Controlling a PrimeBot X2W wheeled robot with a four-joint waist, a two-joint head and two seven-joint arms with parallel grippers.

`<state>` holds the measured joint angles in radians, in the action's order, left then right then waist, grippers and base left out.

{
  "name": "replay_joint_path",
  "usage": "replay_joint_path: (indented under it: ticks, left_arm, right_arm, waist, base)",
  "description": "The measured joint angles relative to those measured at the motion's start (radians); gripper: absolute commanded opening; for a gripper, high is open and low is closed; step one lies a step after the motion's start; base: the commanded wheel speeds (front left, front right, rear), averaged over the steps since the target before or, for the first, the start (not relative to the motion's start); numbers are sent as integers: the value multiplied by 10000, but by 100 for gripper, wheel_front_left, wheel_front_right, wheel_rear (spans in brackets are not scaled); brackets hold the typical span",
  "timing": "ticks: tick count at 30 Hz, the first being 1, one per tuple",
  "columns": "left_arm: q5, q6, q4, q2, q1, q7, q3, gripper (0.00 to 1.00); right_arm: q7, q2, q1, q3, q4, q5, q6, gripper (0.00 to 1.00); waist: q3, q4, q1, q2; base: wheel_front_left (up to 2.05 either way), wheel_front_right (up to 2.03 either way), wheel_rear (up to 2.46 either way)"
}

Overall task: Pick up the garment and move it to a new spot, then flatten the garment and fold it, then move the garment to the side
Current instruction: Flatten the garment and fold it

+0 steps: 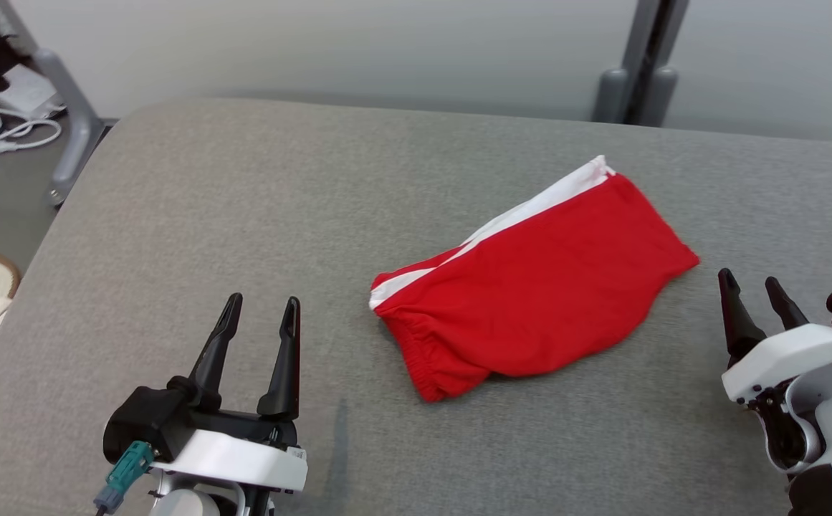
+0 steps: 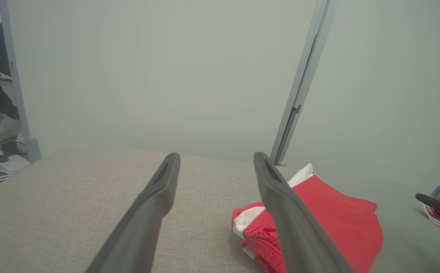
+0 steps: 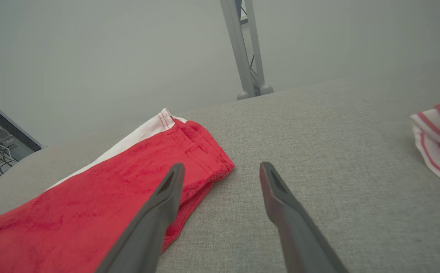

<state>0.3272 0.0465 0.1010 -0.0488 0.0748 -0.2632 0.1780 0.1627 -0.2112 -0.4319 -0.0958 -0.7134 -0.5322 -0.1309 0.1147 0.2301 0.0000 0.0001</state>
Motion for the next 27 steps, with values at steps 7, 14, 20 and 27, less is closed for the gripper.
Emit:
replay_joint_path:
  ticks: [7,14,20,27]
  left_arm:
    - [-25,-2,-67,-2,166,0,48,100]
    - [90,-94,-128,-4,198,0,182,100]
    - [190,-155,-180,-4,328,0,301,100]
    - [270,-232,-194,-2,418,0,428,100]
  right_arm:
    - [-675,-368,-986,-215,-1484,-1218,0,100]
    - [-920,-677,-1612,-353,-2775,-1793,2,100]
    - [-1198,-832,-2251,-529,-3379,-2113,0,100]
    - [-1271,-930,-2714,-809,-3741,-2416,0,62]
  waist:
    - [418,793,0,0]
    - [752,1511,0,0]
    - [1041,1855,0,0]
    - [1204,1961,0,0]
  base:
    - [0,0,0]
    - [0,0,0]
    - [0,0,0]
    - [0,0,0]
